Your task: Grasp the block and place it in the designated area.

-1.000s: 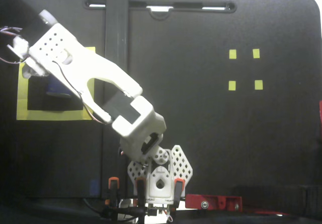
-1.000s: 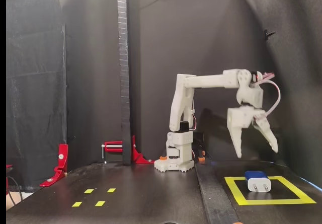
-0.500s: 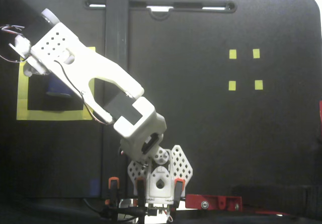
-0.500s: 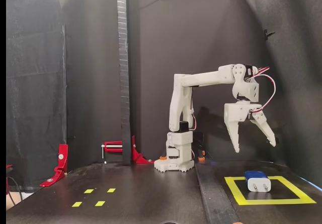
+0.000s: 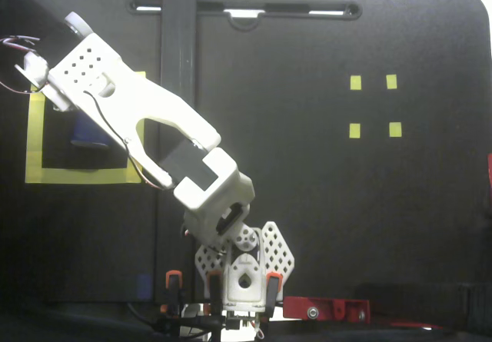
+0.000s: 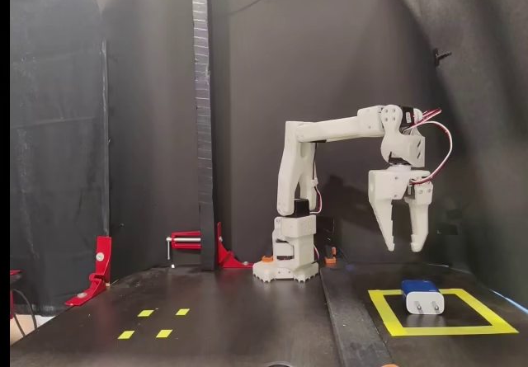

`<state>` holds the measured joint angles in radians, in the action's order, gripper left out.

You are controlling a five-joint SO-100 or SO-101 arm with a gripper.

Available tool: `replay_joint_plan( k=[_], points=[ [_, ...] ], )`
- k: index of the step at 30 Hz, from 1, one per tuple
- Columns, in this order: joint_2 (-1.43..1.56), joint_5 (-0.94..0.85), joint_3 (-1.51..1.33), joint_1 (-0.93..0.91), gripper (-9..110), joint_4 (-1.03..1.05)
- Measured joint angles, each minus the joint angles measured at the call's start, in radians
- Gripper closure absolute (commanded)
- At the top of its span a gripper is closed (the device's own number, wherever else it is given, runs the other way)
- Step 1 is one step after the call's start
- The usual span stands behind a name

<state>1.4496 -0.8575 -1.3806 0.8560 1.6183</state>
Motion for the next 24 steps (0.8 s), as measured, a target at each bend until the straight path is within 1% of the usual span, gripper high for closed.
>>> replay_joint_plan(
  k=[5, 10, 13, 16, 24],
  points=[
    [0.0, 0.011, 0.0, -0.011, 101, -0.012],
    [0.0, 0.117, 0.0, -0.009, 101, -0.055],
    [0.0, 0.241, 0.0, -0.009, 101, -0.095],
    [0.0, 0.408, 0.0, -0.014, 101, -0.14],
    [0.0, 0.818, 0.0, -0.049, 102, -0.16]
  ],
)
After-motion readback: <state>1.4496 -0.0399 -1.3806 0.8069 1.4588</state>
